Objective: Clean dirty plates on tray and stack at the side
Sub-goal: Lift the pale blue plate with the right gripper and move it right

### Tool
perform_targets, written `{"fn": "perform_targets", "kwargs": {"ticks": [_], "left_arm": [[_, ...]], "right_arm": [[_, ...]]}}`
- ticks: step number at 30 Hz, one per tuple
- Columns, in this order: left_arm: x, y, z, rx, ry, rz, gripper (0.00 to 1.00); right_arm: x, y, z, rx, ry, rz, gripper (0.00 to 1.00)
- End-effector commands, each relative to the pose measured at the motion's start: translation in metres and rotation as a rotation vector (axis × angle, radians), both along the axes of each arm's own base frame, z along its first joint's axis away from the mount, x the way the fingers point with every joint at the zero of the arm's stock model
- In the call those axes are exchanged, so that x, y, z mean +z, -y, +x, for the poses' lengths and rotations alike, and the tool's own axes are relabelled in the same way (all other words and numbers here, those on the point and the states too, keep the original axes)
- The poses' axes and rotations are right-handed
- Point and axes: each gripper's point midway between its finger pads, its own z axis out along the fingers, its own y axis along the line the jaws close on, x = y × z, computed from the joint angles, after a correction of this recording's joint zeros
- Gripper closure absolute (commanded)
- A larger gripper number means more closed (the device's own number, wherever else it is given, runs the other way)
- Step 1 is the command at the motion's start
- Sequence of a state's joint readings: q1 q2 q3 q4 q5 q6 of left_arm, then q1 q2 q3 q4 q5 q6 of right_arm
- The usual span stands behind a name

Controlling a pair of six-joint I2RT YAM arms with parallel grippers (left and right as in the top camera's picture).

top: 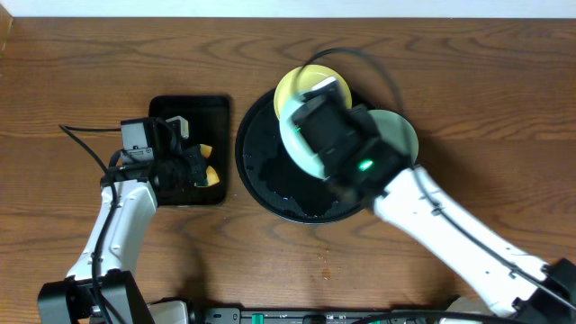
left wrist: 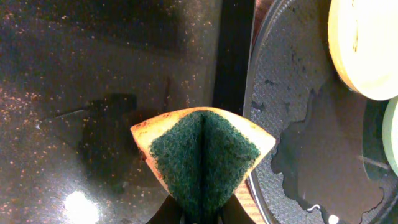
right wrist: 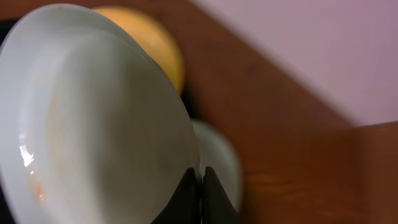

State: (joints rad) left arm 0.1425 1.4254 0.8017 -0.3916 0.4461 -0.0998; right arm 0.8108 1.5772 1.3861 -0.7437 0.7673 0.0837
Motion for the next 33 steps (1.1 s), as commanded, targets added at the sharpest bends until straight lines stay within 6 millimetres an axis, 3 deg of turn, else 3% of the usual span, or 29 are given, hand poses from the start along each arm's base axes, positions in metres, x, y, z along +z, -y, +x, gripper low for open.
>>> {"fn": "perform_targets", "kwargs": {"ticks": [1, 4, 10, 15, 21, 25, 27, 32, 33], "left_arm": [[0.0, 0.0, 0.001, -0.015, 0.008, -0.004, 0.92], [0.0, 0.0, 0.001, -0.015, 0.008, -0.004, 0.92], [0.0, 0.0, 0.001, -0.015, 0.008, -0.004, 0.93], [0.0, 0.0, 0.001, -0.015, 0.008, -0.004, 0.92], [0.0, 0.001, 0.0, -0.015, 0.004, -0.005, 0.92], [0.0, 0.001, 0.0, -0.015, 0.003, -0.005, 0.92], [0.0, 0.001, 0.0, -0.015, 0.004, -0.005, 0.92], [0.0, 0.001, 0.0, -0.015, 0.004, -0.005, 0.92], [0.0, 0.001, 0.0, -0.015, 0.004, -0.005, 0.92]], "right_arm": [[0.046, 0.017, -0.006, -0.189, 0.292, -0.234, 0.99], [0.048, -0.001, -0.012, -0.176, 0.343, -0.271, 0.99], [0.024, -0.02, -0.008, -0.123, 0.296, -0.26, 0.99], [-0.002, -0.024, 0.006, -0.072, 0.172, -0.138, 0.99], [-0.032, -0.011, 0.032, -0.004, -0.084, 0.167, 0.99], [-0.035, 0.028, 0.055, -0.027, -0.198, 0.399, 0.99], [-0.038, 0.066, 0.07, -0.082, -0.229, 0.495, 0.99], [-0.053, 0.185, 0.089, -0.318, -0.234, 0.615, 0.99], [-0.06, 0.218, 0.091, -0.379, -0.232, 0.628, 0.99]]}}
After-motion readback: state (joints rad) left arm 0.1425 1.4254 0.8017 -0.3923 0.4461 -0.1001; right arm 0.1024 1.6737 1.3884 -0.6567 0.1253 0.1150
